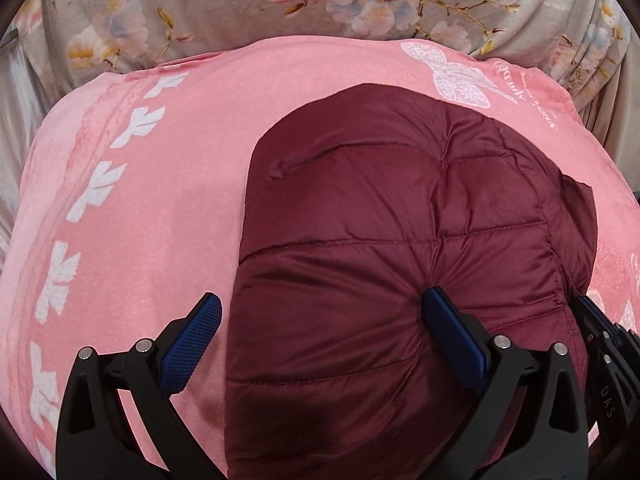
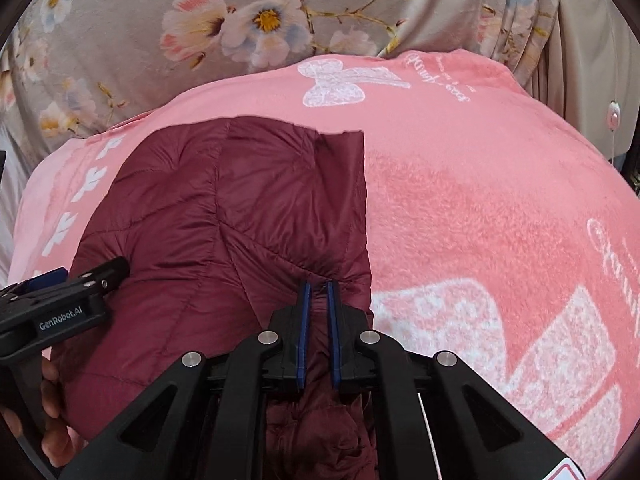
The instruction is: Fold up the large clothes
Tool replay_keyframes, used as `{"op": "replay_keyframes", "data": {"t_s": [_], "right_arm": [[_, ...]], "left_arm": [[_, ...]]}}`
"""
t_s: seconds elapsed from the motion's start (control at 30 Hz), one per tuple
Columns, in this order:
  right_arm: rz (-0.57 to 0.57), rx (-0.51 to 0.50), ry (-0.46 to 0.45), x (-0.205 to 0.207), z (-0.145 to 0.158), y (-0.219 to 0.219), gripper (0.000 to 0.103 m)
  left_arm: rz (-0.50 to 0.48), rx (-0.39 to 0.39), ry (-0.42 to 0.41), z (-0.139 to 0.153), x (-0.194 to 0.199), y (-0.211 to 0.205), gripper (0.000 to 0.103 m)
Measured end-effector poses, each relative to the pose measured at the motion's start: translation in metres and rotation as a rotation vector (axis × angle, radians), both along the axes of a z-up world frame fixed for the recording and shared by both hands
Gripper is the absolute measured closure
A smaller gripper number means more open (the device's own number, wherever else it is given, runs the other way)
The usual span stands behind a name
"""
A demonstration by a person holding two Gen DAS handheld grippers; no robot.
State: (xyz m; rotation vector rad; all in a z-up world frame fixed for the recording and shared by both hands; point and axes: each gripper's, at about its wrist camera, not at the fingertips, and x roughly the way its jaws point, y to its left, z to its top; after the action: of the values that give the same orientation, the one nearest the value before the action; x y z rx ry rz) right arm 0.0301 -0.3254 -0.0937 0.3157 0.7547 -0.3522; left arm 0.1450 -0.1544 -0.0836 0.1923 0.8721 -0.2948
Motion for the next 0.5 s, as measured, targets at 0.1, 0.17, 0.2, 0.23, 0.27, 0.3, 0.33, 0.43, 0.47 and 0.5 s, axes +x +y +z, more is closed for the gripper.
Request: {"op": "replay_keyframes", "data": {"t_s": [0.1, 0.17, 0.2, 0.23, 0.27, 0.3, 0.33, 0.43, 0.47, 0.5], "right_arm": [[0.003, -0.014, -0.001, 0.001, -0.005, 0.002, 0.094], [0.003, -0.023, -0.006, 0.002, -0.008, 0.004, 0.094], [0.004, -0.026, -0.008, 0.003, -0.009, 0.004, 0.094], [0.004, -0.031, -0.011, 0.002, -0.011, 0.005, 0.094], [0.004, -0.038, -0.016, 0.002, -0.012, 0.006, 0.093], [0.004, -0.045, -0.019, 0.002, -0.014, 0.007, 0.093], [0.004, -0.05, -0.021, 0.001, -0.015, 0.008, 0.093], [0.002, -0.059, -0.023, 0.001, -0.016, 0.01, 0.092], [0.001, -0.06, -0.024, 0.002, -0.017, 0.01, 0.092], [0.002, -0.061, -0.024, 0.002, -0.017, 0.01, 0.092]], "left_arm": [[-0.001, 0.016, -0.012, -0.005, -0.001, -0.003, 0.005], [0.0, 0.018, -0.016, -0.007, -0.003, -0.005, 0.005], [0.001, 0.016, -0.015, -0.008, -0.002, -0.004, 0.005], [0.002, 0.013, -0.013, -0.009, -0.002, -0.004, 0.005], [0.003, 0.01, -0.01, -0.01, -0.002, -0.004, 0.005], [0.003, 0.006, -0.006, -0.011, -0.002, -0.004, 0.005], [0.003, 0.005, -0.006, -0.012, -0.001, -0.004, 0.005], [0.004, 0.006, -0.009, -0.014, -0.002, -0.006, 0.005], [0.004, 0.007, -0.011, -0.014, -0.001, -0.006, 0.005], [0.004, 0.007, -0.013, -0.014, -0.002, -0.006, 0.005]]}}
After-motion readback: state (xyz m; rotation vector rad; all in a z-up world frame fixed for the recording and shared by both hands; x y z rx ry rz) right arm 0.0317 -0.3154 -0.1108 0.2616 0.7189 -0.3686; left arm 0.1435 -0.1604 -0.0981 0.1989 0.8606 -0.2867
